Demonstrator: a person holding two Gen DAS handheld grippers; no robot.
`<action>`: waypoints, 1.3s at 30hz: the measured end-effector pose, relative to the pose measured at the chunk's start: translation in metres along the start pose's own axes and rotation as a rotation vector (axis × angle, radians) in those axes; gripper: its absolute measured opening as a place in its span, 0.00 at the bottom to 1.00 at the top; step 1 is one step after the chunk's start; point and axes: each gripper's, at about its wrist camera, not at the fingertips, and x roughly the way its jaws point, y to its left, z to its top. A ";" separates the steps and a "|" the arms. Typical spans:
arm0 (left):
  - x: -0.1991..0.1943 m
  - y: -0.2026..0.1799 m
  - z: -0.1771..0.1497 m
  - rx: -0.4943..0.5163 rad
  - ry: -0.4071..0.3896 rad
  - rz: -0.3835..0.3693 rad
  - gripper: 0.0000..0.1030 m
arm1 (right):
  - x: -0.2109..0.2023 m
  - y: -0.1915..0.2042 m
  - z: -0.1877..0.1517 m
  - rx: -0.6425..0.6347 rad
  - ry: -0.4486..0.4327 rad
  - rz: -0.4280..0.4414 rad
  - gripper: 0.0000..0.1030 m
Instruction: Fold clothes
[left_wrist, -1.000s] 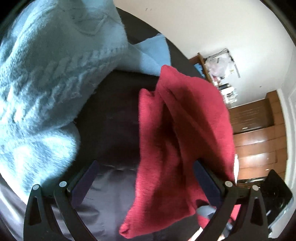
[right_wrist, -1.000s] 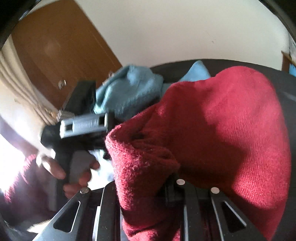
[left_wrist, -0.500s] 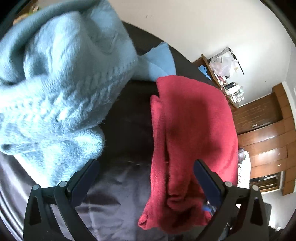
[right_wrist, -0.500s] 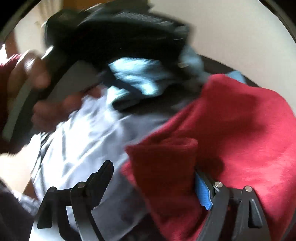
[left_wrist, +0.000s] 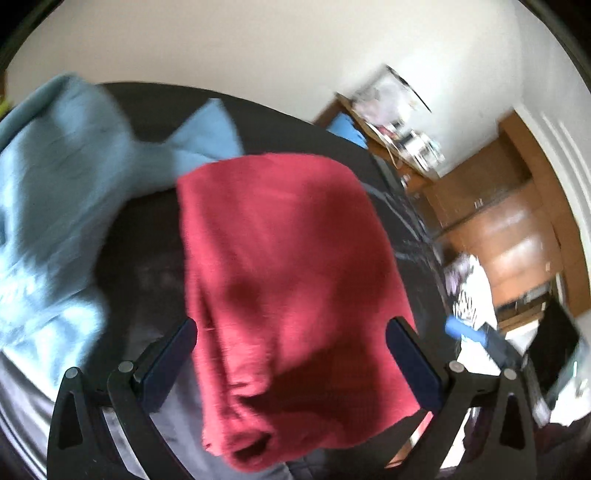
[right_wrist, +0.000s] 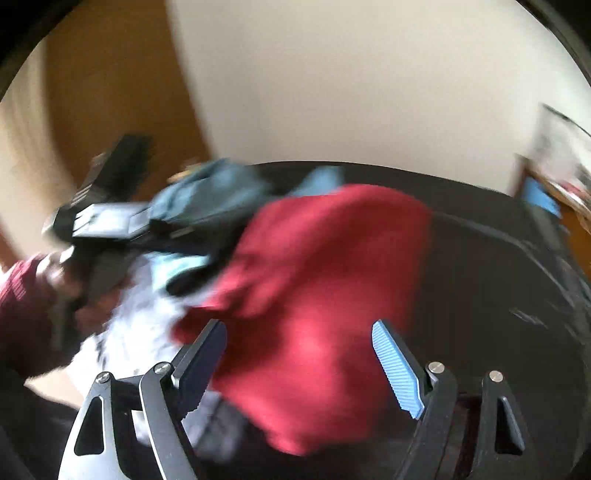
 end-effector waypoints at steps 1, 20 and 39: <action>0.009 -0.003 -0.002 0.014 0.021 0.008 0.99 | 0.001 -0.010 -0.002 0.014 0.010 -0.048 0.81; 0.038 0.006 -0.048 0.108 0.146 0.291 0.99 | 0.085 -0.023 -0.048 -0.100 0.193 -0.197 0.92; -0.016 -0.061 0.018 0.095 0.005 0.076 0.99 | 0.062 -0.003 0.029 -0.245 0.044 0.050 0.93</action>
